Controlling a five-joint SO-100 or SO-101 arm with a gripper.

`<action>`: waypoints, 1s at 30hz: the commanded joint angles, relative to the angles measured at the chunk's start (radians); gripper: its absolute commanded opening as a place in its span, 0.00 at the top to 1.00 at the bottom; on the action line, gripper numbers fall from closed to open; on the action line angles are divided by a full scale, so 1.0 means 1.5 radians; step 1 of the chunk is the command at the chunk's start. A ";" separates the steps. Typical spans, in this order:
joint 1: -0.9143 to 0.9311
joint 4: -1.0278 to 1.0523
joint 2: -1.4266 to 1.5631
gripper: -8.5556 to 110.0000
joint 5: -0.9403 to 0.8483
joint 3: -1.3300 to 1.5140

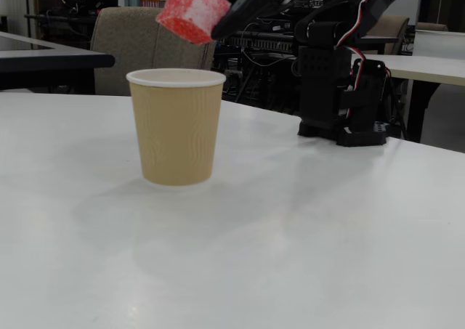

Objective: Grasp a red cube and put it in the cup.

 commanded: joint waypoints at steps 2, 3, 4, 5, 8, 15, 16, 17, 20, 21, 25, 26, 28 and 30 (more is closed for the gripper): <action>0.015 -0.008 0.018 0.75 0.006 -0.007; 0.016 -0.008 0.018 0.73 0.006 -0.006; 0.016 -0.008 0.018 0.73 0.005 -0.005; 0.017 -0.008 0.019 0.73 0.006 -0.005; 0.017 -0.009 0.019 0.73 0.006 -0.003; 0.021 -0.013 0.020 0.73 0.006 -0.001; 0.021 -0.013 0.020 0.73 0.006 0.000; 0.022 -0.013 0.020 0.73 0.006 0.000; 0.024 -0.013 0.021 0.73 0.006 0.001; 0.024 -0.013 0.021 0.73 0.006 0.001; 0.029 -0.013 0.022 0.73 0.006 0.001; 0.031 -0.013 0.025 0.73 0.006 0.001; 0.038 -0.013 0.030 0.73 0.006 0.001; 0.049 -0.013 0.038 0.73 0.008 0.004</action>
